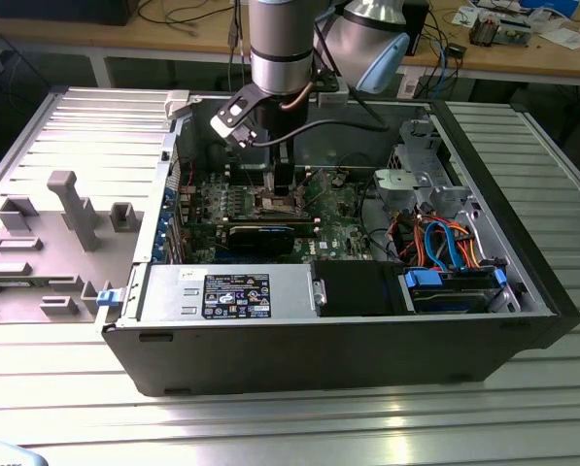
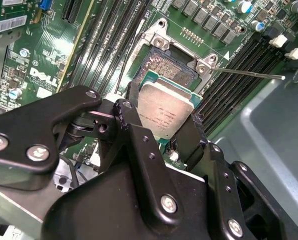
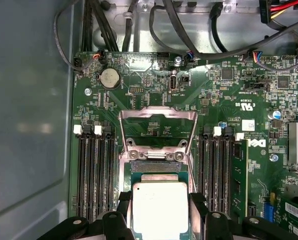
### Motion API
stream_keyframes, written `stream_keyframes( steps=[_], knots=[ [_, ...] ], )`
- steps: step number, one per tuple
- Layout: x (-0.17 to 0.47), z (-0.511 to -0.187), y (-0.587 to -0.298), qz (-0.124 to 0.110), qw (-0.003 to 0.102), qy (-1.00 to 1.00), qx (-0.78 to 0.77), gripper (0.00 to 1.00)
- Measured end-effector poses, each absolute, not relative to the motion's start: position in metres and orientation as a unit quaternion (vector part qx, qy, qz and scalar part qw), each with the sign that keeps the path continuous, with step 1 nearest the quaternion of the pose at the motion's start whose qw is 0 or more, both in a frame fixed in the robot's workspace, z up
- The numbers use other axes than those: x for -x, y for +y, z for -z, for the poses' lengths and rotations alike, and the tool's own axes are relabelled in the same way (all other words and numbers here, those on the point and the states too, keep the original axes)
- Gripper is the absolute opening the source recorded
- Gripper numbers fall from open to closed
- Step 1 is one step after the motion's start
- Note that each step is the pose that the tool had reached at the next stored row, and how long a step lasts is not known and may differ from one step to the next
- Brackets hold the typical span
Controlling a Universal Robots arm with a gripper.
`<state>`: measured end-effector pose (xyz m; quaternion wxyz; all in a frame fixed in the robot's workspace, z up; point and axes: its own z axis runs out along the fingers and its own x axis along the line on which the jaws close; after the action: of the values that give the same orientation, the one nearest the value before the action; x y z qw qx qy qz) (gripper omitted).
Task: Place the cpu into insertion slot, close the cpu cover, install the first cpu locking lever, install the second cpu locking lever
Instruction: 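Place the cpu into insertion slot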
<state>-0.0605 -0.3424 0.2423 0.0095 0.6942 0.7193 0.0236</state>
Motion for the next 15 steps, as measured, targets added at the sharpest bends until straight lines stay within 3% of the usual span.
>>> stream_keyframes(
  steps=[15],
  knots=[
    [0.0605,-0.2366,-0.3424,-0.024,0.010,0.719,-0.694,0.54]
  ],
)
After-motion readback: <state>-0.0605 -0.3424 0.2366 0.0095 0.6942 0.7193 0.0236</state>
